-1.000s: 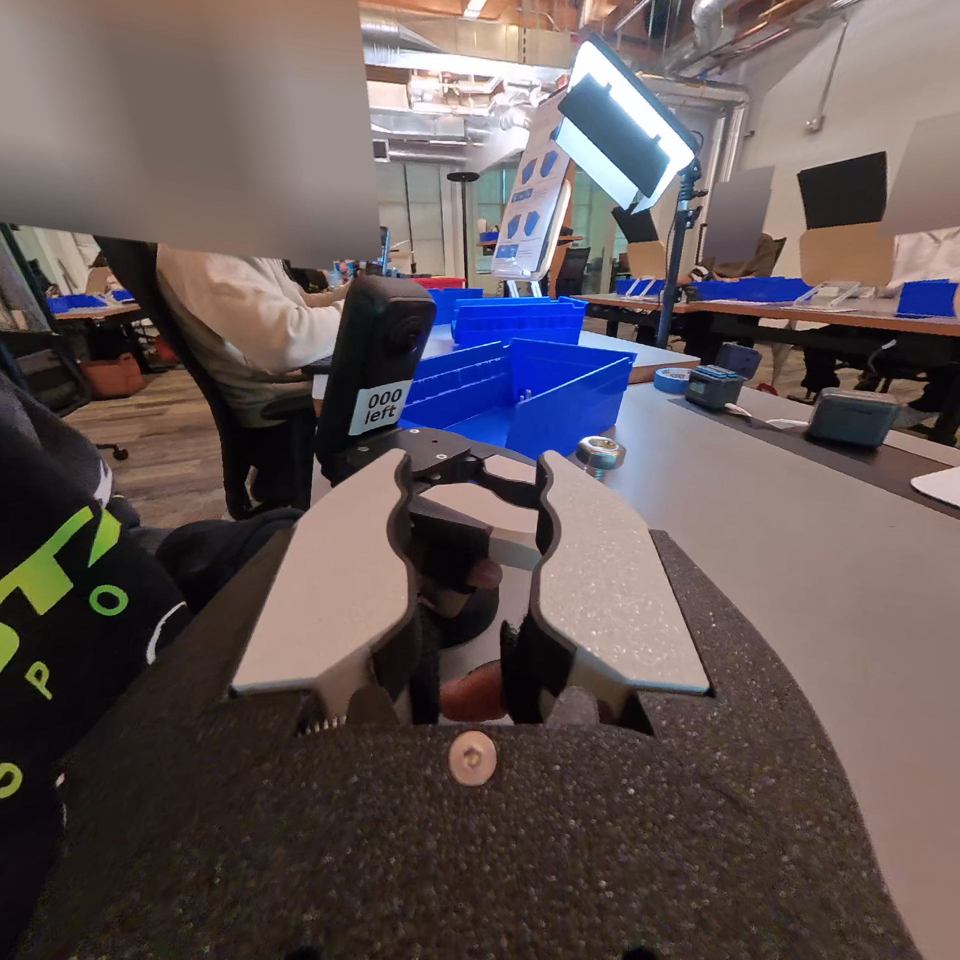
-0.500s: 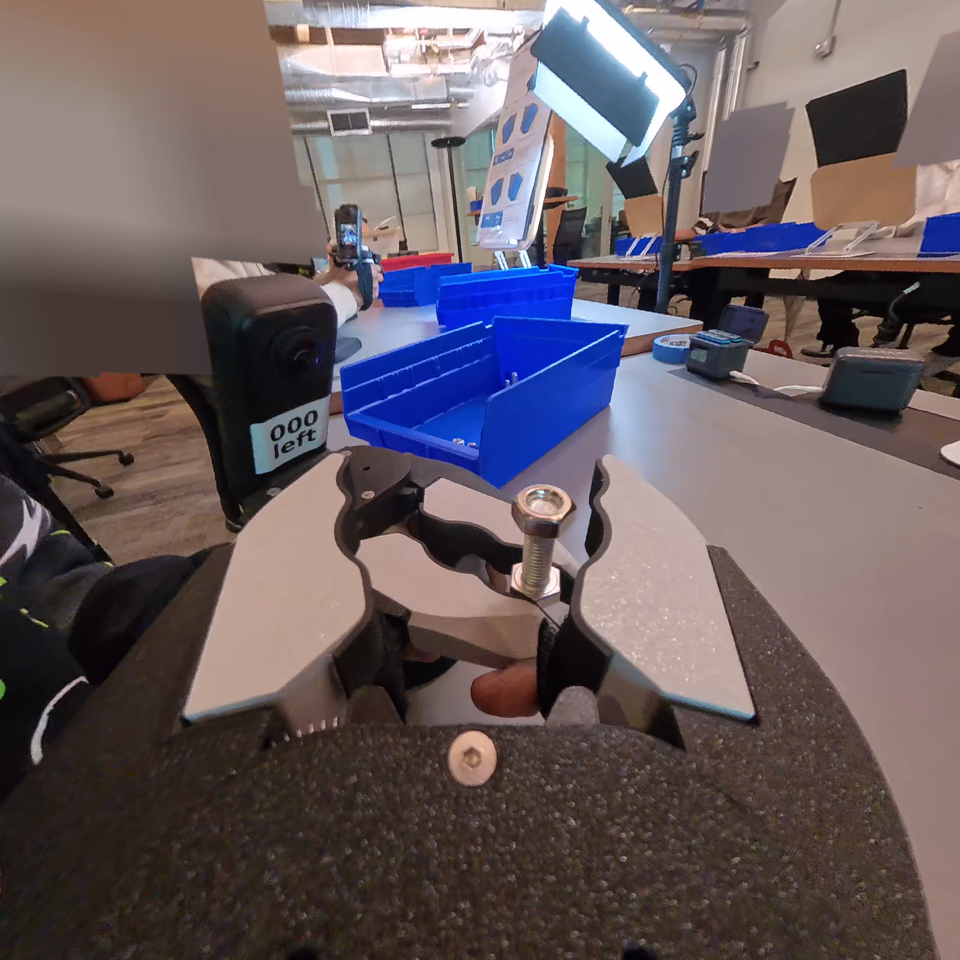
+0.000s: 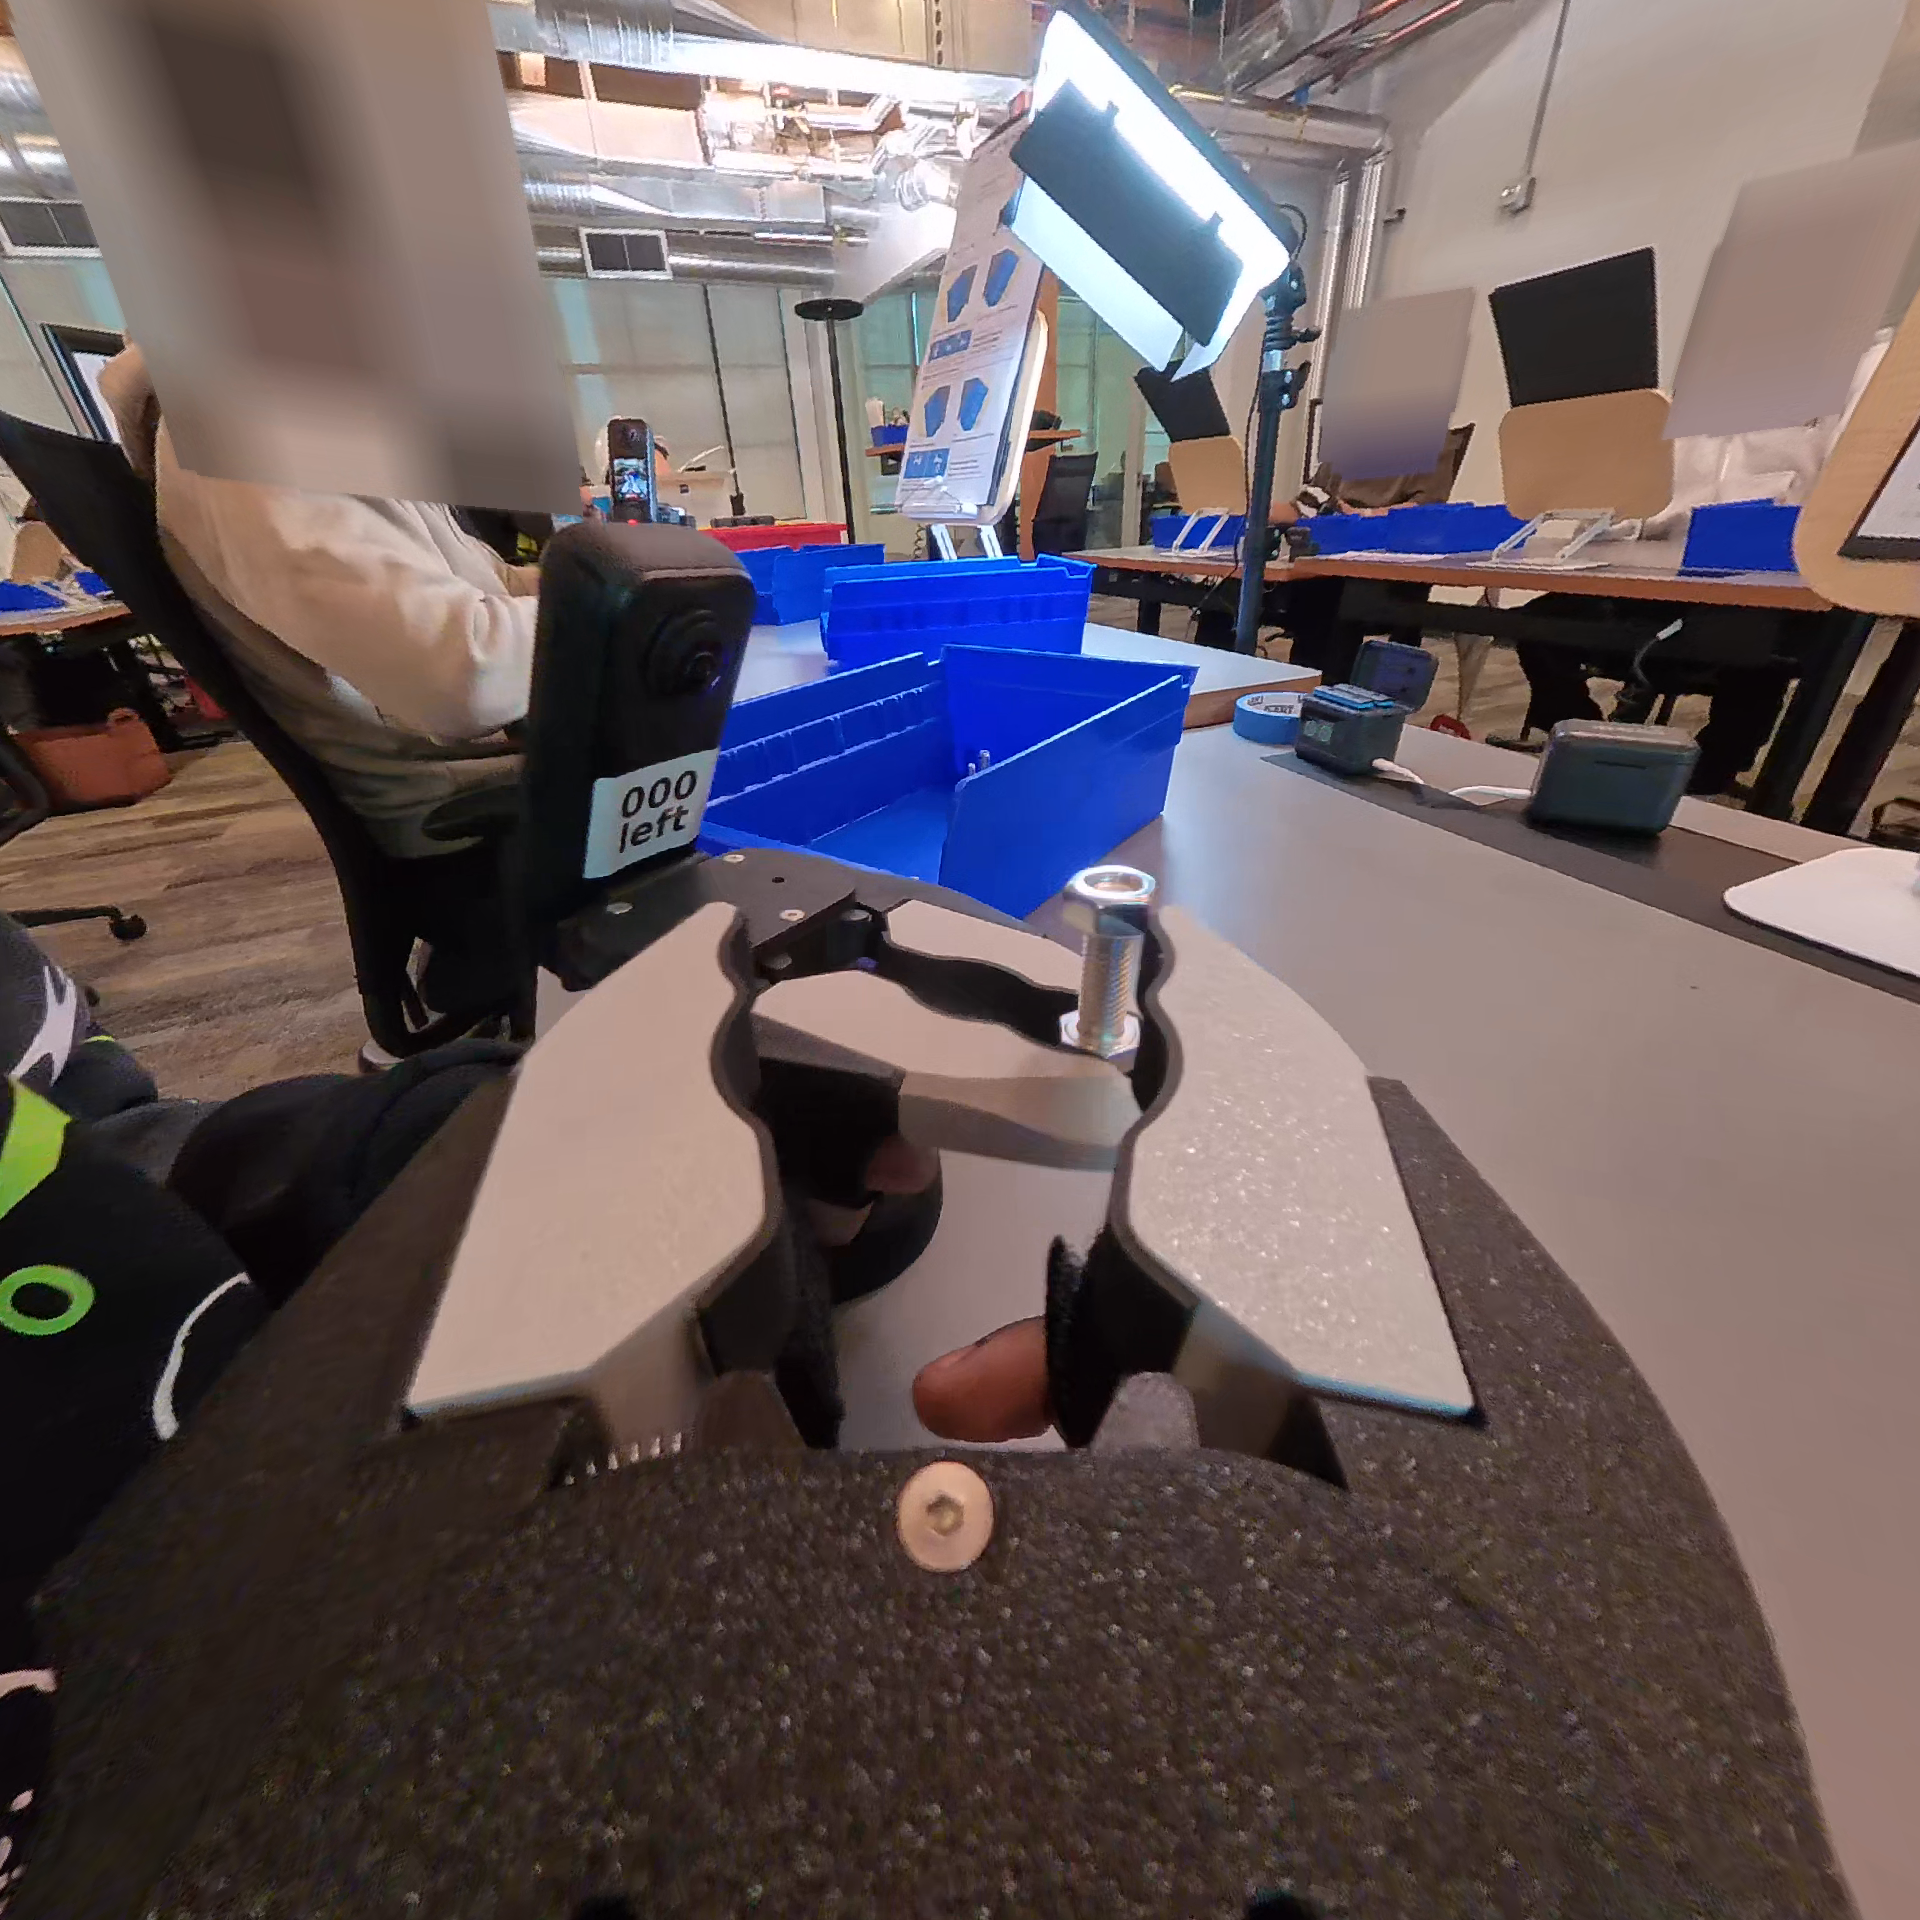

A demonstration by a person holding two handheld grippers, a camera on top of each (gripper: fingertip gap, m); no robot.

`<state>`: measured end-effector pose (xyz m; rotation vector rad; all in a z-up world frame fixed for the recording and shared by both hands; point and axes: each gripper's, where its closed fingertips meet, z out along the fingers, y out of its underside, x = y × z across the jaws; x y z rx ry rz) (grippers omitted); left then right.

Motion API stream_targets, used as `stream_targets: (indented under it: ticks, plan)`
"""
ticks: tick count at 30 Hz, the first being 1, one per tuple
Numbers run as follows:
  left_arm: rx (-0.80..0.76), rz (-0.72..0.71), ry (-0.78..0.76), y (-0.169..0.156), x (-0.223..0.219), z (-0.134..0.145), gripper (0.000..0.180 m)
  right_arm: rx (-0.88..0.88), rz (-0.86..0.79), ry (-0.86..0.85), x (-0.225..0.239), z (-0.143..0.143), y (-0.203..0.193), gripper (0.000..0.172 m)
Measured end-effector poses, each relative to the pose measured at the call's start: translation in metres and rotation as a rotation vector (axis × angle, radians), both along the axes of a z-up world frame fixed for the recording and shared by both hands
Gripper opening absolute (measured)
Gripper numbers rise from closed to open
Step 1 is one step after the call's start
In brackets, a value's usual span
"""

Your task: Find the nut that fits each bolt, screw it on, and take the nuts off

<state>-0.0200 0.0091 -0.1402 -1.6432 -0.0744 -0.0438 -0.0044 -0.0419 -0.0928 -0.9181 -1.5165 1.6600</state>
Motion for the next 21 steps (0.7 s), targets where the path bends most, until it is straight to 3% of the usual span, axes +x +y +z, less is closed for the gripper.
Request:
stream_targets:
  ticks: [2, 5, 10, 13, 18, 21]
  plan:
    - [0.001, -0.001, 0.0, 0.0, 0.0, 0.0, 0.018, -0.003, 0.019, 0.029, 0.009, 0.002, -0.003, 0.055]
    - [0.003, -0.004, 0.006, 0.0, 0.001, 0.0, 0.018, -0.026, -0.029, 0.072, 0.011, 0.007, 0.005, 0.049]
    - [0.004, -0.014, 0.016, 0.0, 0.003, 0.001, 0.018, -0.082, -0.073, 0.007, -0.012, 0.002, 0.019, 0.08]
    - [-0.007, -0.015, 0.04, 0.001, 0.005, -0.001, 0.018, -0.098, -0.022, -0.049, -0.025, -0.002, 0.011, 0.089]
    - [-0.024, -0.015, 0.066, 0.002, 0.007, -0.003, 0.018, -0.03, -0.01, -0.069, -0.035, -0.004, 0.002, 0.089]
    - [-0.027, -0.02, 0.058, 0.002, 0.007, -0.004, 0.018, 0.01, 0.007, -0.063, -0.033, -0.005, -0.003, 0.08]
